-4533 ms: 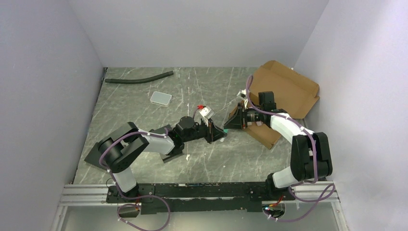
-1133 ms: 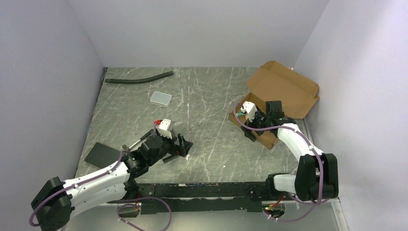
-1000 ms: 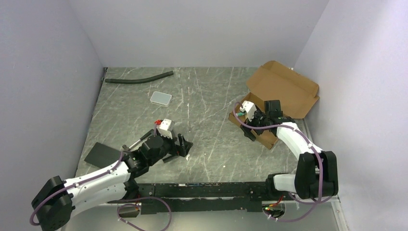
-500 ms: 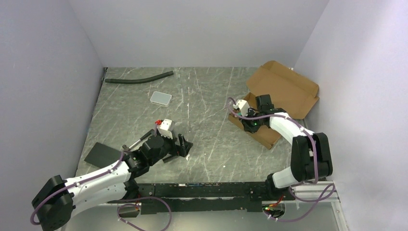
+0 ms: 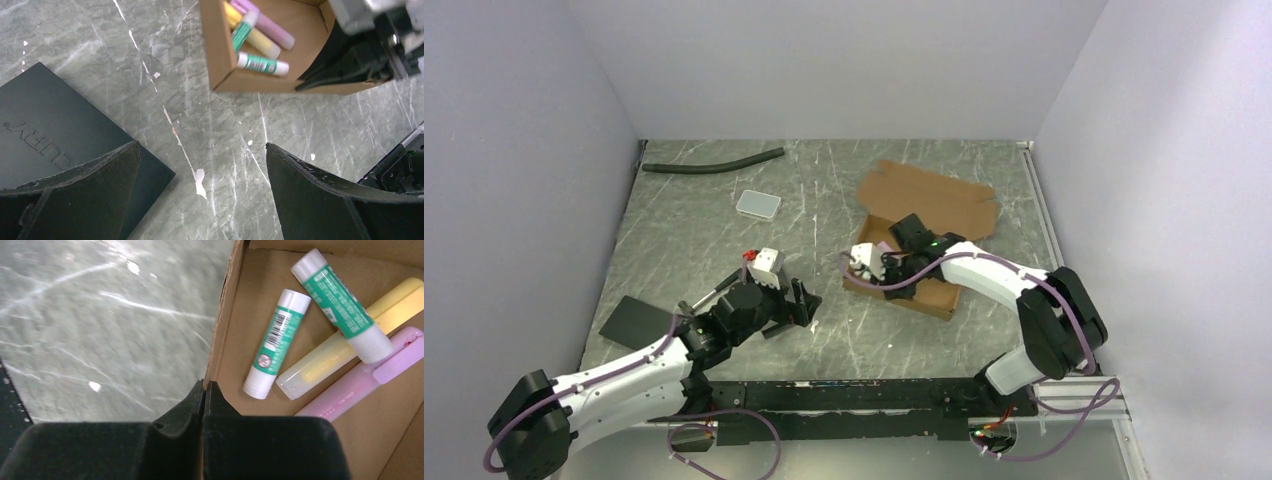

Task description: Fold the paper box

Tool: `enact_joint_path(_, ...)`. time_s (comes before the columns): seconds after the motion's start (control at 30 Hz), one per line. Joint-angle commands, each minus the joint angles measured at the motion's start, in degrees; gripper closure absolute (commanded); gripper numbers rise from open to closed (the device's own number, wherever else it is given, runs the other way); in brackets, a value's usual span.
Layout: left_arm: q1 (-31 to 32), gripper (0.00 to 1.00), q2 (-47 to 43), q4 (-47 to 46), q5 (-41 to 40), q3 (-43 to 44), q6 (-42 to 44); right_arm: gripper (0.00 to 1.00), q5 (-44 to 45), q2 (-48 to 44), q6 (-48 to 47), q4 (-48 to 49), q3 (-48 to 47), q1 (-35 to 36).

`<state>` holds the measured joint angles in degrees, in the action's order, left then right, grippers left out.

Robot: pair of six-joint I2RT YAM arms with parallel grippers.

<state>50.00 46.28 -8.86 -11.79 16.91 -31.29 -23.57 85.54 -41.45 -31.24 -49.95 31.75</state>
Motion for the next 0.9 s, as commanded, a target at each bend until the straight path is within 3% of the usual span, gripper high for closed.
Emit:
enact_joint_path(0.0, -0.3, 0.00, -1.5, 1.0, -2.1, 1.7, -1.4, 1.00, -3.1, 5.1, -2.7, -4.3, -1.7, 8.1)
enact_joint_path(0.1, -0.3, 0.01, -1.7, 2.2, -2.9, 2.2, -1.4, 0.97, -2.0, 8.9, -3.0, -6.2, -3.3, 14.0)
enact_joint_path(0.2, -0.4, 0.01, -2.0, 3.9, -3.5, 2.8, -1.3, 0.85, -3.4, 10.7, -3.7, -9.8, -5.9, 17.4)
enact_joint_path(0.37, -0.4, 0.00, -3.3, 6.0, -4.3, 3.6, -1.7, 0.51, -4.1, 7.3, -4.3, -12.7, -8.2, 16.3)
enact_joint_path(0.53, -1.1, 0.01, -2.5, 4.9, -4.7, 5.1, -1.2, 0.40, -7.3, 2.0, -5.2, -15.0, -9.8, 10.7)
enact_joint_path(0.63, -2.7, 0.01, 0.2, 4.5, -3.0, 7.4, -1.1, 0.39, -11.1, -1.9, -5.8, -16.0, -10.2, 5.9)
enact_joint_path(0.77, -8.0, 0.01, 6.1, 4.2, 3.4, 12.8, -1.2, 0.35, -16.4, -7.5, -2.6, -14.4, -10.3, -3.7)
enact_joint_path(0.87, -15.7, 0.01, 13.1, 3.6, 12.5, 18.3, -2.3, 0.33, -18.3, -11.5, 7.5, -5.6, -8.8, -13.7)
